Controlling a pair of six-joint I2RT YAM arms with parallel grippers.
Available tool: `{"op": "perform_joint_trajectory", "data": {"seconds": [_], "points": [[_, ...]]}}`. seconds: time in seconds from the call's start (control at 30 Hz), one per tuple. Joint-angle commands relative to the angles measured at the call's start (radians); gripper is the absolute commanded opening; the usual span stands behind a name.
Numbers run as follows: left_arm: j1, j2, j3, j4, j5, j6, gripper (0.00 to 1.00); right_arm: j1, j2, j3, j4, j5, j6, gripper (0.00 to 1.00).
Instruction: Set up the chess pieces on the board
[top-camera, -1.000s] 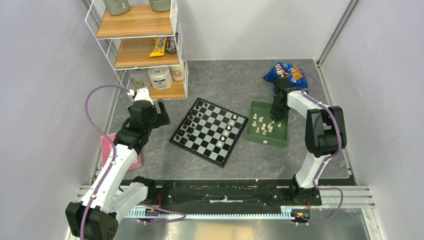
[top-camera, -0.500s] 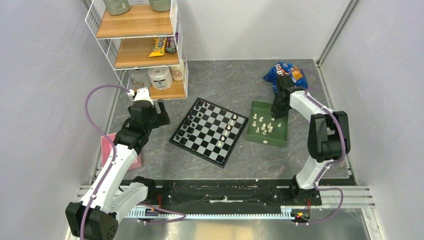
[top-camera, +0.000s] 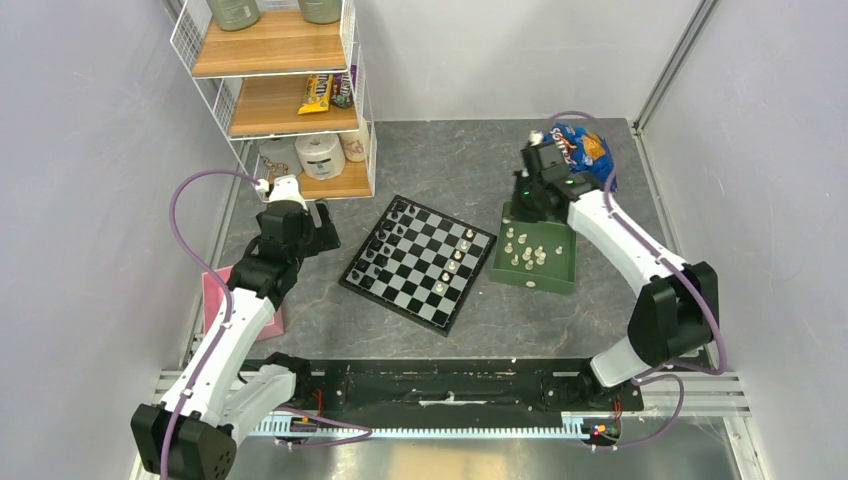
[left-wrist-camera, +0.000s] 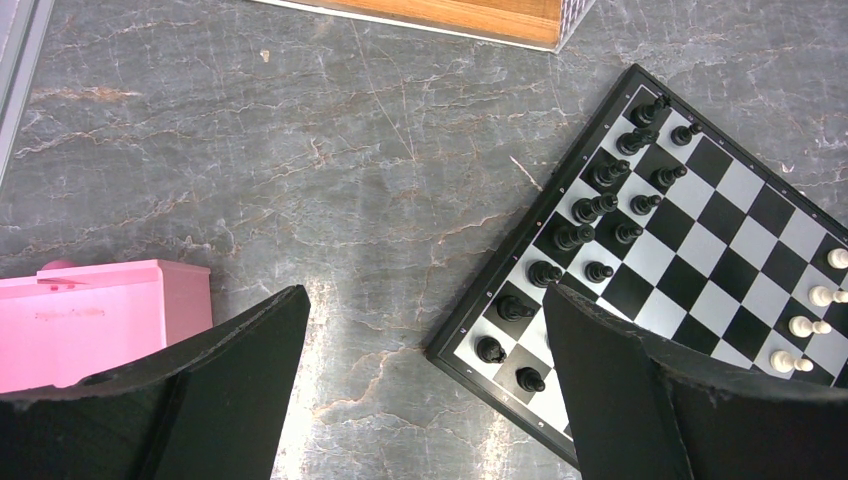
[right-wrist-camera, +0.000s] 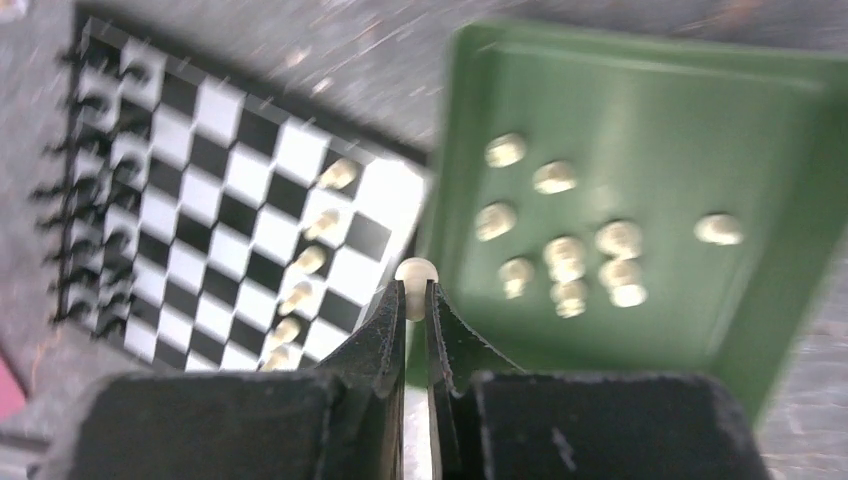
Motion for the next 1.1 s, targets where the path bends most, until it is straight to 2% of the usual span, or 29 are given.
{"op": "perform_joint_trajectory", "data": {"seconds": [0.0, 0.23, 0.43, 0.63, 1.07], "points": [[0.004, 0.006, 0.0, 0.018, 0.019, 0.023, 0.95, 0.186, -0.013, 0.033, -0.02, 0.031, 0.057, 0.0], [0.004, -0.003, -0.004, 0.018, 0.007, 0.026, 0.95, 0.509, 0.017, -0.016, 0.034, 0.158, 0.093, 0.0], [0.004, -0.004, -0.003, 0.018, 0.01, 0.024, 0.94, 0.65, 0.094, -0.033, 0.057, 0.181, 0.106, 0.0], [0.004, -0.006, -0.003, 0.018, 0.012, 0.023, 0.95, 0.69, 0.164, -0.027, 0.069, 0.138, 0.1, 0.0], [0.004, -0.011, -0.004, 0.018, 0.008, 0.023, 0.95, 0.692, 0.283, 0.046, 0.035, 0.13, 0.066, 0.0]]}}
